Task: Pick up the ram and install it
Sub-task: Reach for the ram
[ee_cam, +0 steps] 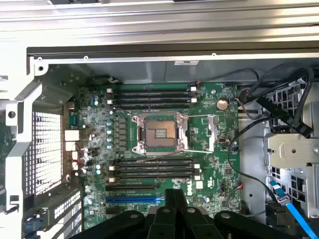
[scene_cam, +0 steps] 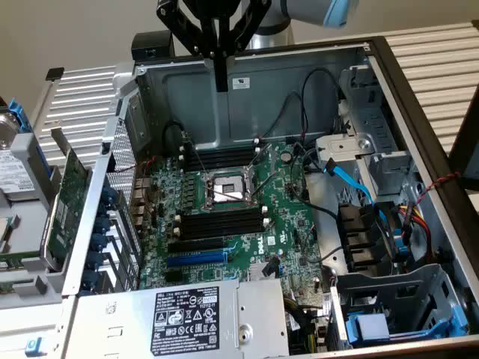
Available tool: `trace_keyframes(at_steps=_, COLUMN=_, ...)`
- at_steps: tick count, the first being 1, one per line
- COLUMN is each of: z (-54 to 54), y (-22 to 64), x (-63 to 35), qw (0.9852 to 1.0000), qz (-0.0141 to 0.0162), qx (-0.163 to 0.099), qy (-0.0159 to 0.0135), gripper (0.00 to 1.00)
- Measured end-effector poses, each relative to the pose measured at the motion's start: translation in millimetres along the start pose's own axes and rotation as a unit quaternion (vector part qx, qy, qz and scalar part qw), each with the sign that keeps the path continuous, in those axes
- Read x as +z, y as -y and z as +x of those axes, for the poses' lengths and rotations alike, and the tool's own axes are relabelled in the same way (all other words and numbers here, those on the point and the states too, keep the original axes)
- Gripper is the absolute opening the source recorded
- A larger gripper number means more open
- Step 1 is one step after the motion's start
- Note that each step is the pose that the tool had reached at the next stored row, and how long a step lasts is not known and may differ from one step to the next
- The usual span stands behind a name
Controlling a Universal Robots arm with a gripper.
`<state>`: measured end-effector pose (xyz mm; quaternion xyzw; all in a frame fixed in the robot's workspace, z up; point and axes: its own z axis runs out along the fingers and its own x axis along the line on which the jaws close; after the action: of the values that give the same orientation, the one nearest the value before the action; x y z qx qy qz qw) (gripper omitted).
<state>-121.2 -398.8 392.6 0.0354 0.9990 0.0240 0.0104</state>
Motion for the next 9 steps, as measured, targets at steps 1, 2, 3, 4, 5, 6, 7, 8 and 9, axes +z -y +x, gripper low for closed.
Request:
trace_keyframes(at_steps=1, z=0.0, y=0.0, x=0.0, qw=1.0000, qz=0.0000, qx=0.000, qy=0.0000, gripper=0.11)
trace_keyframes(at_steps=2, z=0.0, y=0.0, x=0.0, qw=1.0000, qz=0.0000, qx=0.000, qy=0.0000, gripper=0.11)
trace_keyframes(at_steps=3, z=0.0, y=0.0, x=0.0, qw=1.0000, qz=0.0000, qx=0.000, qy=0.0000, gripper=0.11)
trace_keyframes(at_steps=4, z=0.0, y=0.0, x=0.0, qw=1.0000, qz=0.0000, qx=0.000, qy=0.0000, gripper=0.11)
trace_keyframes(at_steps=5, z=0.0, y=0.0, x=0.0, qw=1.0000, qz=0.0000, qx=0.000, qy=0.0000, gripper=0.11)
trace_keyframes(at_steps=6, z=0.0, y=0.0, x=0.0, qw=1.0000, qz=0.0000, qx=0.000, qy=0.0000, gripper=0.11)
trace_keyframes(at_steps=7, z=0.0, y=0.0, x=0.0, qw=1.0000, qz=0.0000, qx=0.000, qy=0.0000, gripper=0.11)
trace_keyframes(at_steps=8, z=0.0, y=0.0, x=0.0, qw=1.0000, qz=0.0000, qx=0.000, qy=0.0000, gripper=0.11)
trace_keyframes(at_steps=9, z=0.0, y=0.0, x=0.0, qw=1.0000, qz=0.0000, qx=0.000, qy=0.0000, gripper=0.11)
